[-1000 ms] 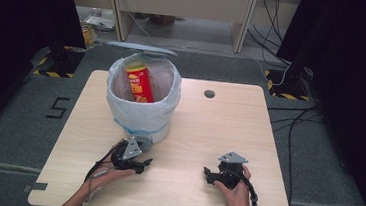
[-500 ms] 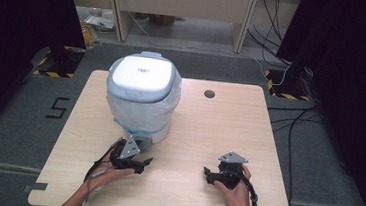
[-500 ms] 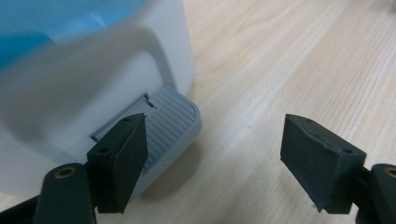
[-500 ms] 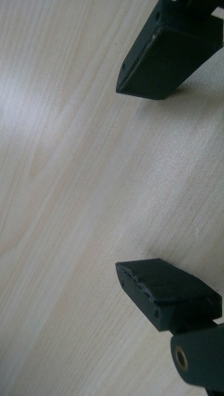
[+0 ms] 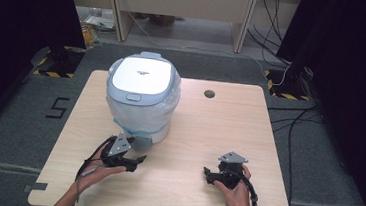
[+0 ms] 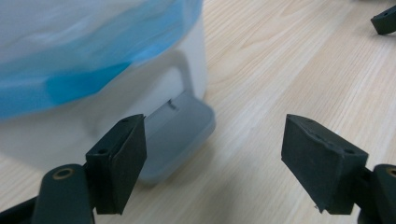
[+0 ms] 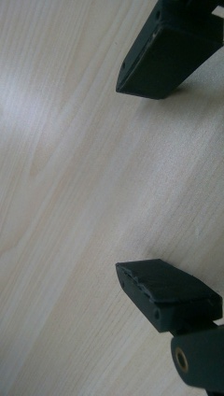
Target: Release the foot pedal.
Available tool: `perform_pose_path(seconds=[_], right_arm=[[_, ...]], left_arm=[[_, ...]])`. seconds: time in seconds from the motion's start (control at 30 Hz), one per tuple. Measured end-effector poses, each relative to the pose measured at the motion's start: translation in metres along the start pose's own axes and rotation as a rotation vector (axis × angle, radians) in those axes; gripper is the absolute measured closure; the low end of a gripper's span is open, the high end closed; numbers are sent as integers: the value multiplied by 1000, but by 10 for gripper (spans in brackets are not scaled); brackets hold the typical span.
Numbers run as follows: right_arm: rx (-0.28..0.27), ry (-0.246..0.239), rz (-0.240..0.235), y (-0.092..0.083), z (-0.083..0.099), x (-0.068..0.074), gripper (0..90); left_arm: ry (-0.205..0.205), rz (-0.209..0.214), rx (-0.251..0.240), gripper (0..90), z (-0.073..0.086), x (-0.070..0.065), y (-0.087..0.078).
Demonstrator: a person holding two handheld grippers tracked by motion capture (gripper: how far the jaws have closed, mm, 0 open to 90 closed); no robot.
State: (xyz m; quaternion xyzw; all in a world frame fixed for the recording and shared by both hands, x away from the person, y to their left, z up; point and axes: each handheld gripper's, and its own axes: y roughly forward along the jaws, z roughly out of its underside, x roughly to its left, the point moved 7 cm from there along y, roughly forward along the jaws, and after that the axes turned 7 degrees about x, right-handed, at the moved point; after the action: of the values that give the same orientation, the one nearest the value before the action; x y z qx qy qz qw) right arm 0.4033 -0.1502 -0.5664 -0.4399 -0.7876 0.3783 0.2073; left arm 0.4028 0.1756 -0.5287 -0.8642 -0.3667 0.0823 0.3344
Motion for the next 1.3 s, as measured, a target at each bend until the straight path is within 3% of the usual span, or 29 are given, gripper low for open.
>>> perform_pose_path(seconds=[0.23, 0.53, 0.97, 1.3], right_arm=[[0, 0, 0, 0, 0, 0, 126], [-1, -5, -2, 0, 0, 0, 126], [-1, -6, -2, 0, 0, 0, 126], [-1, -6, -1, 0, 0, 0, 126]], left_arm=[[-57, -26, 23, 218, 24, 17, -12], [-102, -52, 52, 212, 40, 31, -16], [-104, -44, 126, 208, 72, 27, -21], [-158, -16, 142, 204, 84, 26, -32]])
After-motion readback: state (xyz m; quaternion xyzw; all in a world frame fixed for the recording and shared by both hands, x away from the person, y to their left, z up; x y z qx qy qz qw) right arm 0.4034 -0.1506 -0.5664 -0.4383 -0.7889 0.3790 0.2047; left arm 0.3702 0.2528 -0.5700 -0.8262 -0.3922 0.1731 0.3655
